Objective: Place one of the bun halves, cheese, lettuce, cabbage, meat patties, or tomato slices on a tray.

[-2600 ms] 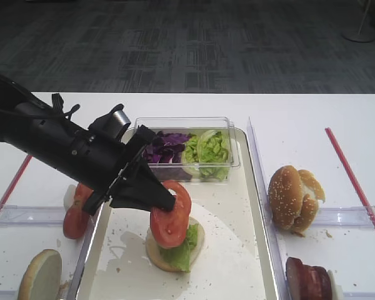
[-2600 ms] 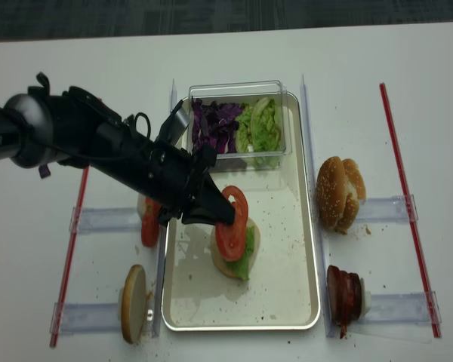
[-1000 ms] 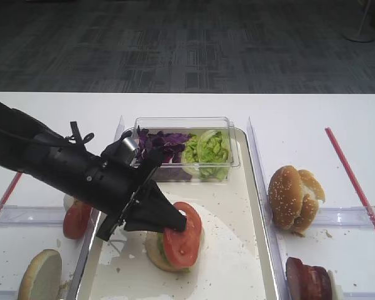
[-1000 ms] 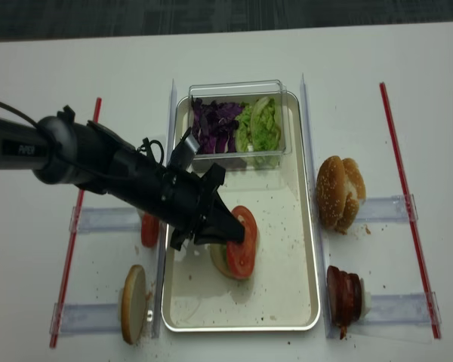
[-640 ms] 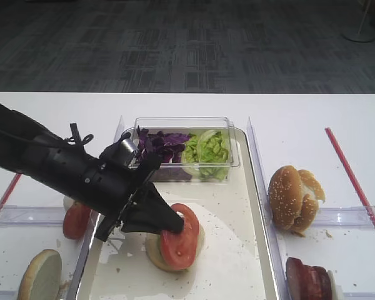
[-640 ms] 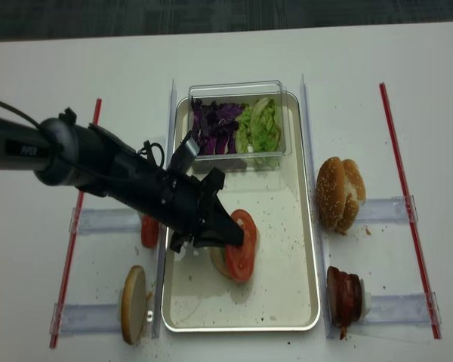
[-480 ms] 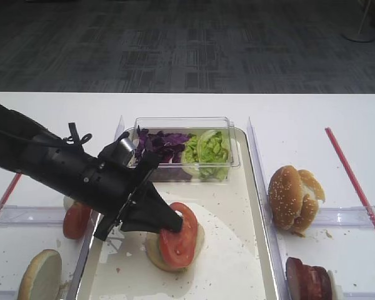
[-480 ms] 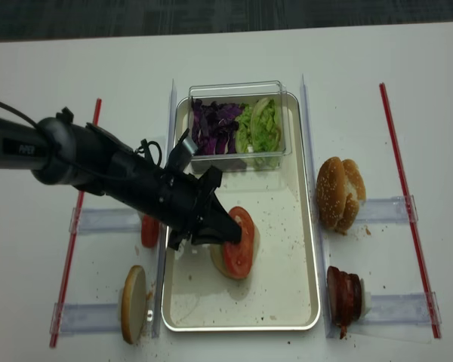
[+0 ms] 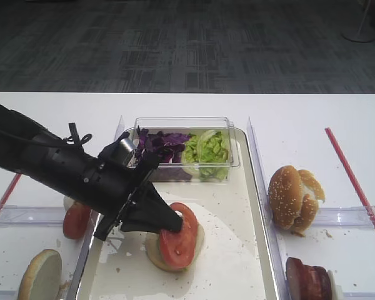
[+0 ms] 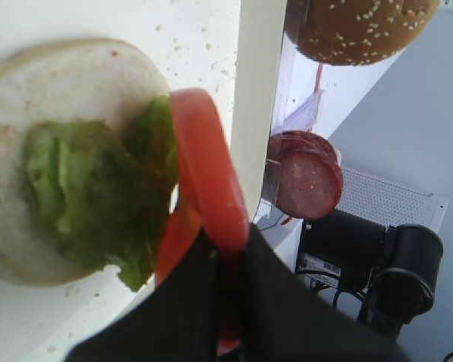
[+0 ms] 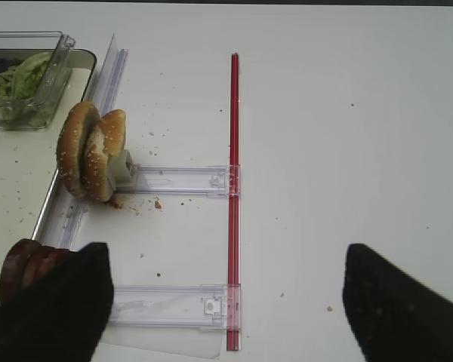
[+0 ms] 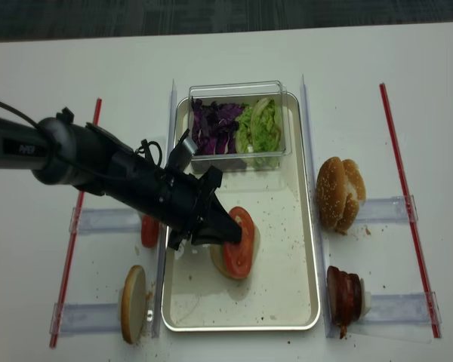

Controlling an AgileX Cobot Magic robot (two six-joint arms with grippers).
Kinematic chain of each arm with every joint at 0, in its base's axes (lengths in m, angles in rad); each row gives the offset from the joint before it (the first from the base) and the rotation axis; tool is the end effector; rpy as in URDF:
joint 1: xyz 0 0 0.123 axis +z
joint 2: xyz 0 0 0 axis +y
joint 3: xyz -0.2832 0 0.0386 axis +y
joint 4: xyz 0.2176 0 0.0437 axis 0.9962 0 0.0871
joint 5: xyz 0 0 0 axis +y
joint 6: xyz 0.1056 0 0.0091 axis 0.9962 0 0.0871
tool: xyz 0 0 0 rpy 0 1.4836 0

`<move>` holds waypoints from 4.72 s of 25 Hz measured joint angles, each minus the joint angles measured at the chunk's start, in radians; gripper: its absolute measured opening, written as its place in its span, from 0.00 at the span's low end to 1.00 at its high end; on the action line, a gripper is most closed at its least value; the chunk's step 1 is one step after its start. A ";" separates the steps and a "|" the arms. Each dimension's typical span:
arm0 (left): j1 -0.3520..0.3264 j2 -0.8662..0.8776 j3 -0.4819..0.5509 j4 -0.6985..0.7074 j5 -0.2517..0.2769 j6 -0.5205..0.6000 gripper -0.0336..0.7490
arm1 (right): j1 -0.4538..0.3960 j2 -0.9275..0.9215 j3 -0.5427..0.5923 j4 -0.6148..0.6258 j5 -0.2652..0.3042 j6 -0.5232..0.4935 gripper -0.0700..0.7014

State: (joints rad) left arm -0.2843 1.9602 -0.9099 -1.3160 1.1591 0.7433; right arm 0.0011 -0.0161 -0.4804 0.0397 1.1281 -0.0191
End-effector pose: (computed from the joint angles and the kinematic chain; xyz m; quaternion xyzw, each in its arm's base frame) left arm 0.2552 -0.1726 0.1546 -0.0363 -0.8538 0.5093 0.1022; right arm -0.0227 0.0038 0.2442 -0.0102 0.8709 0.0154 0.4910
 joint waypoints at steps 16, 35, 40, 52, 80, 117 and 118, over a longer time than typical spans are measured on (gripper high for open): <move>0.000 0.000 0.000 0.003 -0.015 0.012 0.13 | 0.000 0.000 0.000 0.000 0.000 0.000 0.91; 0.000 0.000 0.000 0.003 -0.080 0.104 0.49 | 0.000 0.000 0.000 0.000 0.000 0.000 0.91; 0.009 0.000 0.000 0.003 -0.080 0.119 0.58 | 0.000 0.000 0.000 0.000 0.000 0.000 0.91; 0.021 0.000 -0.008 0.017 -0.062 0.130 0.60 | 0.000 0.000 0.000 0.000 0.000 0.000 0.91; 0.021 0.000 -0.619 0.719 0.039 -0.359 0.61 | 0.000 0.000 0.000 0.000 0.000 0.002 0.91; 0.021 0.002 -0.757 1.393 0.064 -0.666 0.61 | 0.000 0.000 0.000 0.000 0.000 0.002 0.91; 0.021 0.002 -0.757 1.398 0.064 -0.674 0.61 | 0.000 0.000 0.000 0.000 0.000 0.002 0.91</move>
State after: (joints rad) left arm -0.2635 1.9617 -1.6665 0.0819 1.2227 0.0696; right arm 0.0011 -0.0161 -0.4804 0.0397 1.1281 -0.0171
